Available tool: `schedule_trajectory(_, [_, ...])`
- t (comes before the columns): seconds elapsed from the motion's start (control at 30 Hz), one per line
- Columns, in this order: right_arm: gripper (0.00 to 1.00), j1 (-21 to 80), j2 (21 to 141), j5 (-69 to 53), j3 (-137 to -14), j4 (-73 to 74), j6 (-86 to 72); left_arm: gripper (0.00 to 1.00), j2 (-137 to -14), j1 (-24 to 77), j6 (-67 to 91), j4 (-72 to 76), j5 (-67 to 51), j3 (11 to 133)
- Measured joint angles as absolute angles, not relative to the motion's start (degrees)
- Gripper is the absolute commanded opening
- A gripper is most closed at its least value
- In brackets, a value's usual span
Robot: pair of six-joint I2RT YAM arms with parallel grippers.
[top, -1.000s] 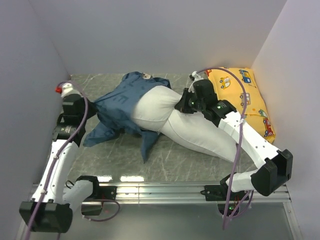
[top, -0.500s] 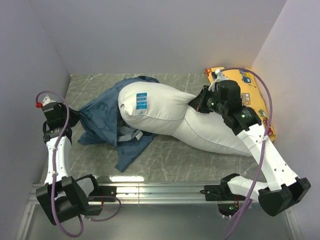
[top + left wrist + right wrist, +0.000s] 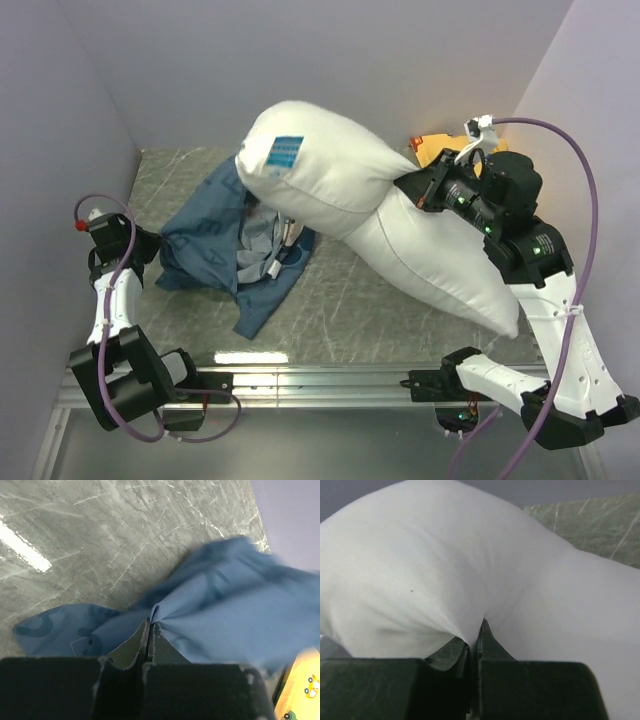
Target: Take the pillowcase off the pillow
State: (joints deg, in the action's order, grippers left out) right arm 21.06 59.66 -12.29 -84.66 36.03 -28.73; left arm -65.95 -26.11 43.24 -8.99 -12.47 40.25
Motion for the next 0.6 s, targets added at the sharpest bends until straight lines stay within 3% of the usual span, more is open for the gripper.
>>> schedule_trajectory(0.27, [0.00,20.69,59.68,-12.91,-85.56,34.57,-31.38,0.01,-64.69,-25.56,43.05,-8.01,-15.42,40.14])
schedule_trajectory(0.43, [0.00,22.17,61.14,-7.86,-76.99,25.08,-32.25,0.05,-60.71,-20.88,41.12,-8.49,-17.87,40.12])
schedule_trajectory(0.53, [0.00,26.70,64.47,0.19,-69.78,18.35,-31.42,0.19,-58.50,-17.19,39.42,-9.76,-18.28,40.12])
schedule_trajectory(0.57, [0.00,28.64,66.41,2.79,-67.92,16.51,-31.00,0.35,-57.69,-16.03,38.54,-10.61,-18.35,40.12])
schedule_trajectory(0.6, [0.00,30.24,68.34,4.49,-66.63,15.20,-30.61,0.41,-56.99,-15.46,37.80,-11.40,-18.37,40.14])
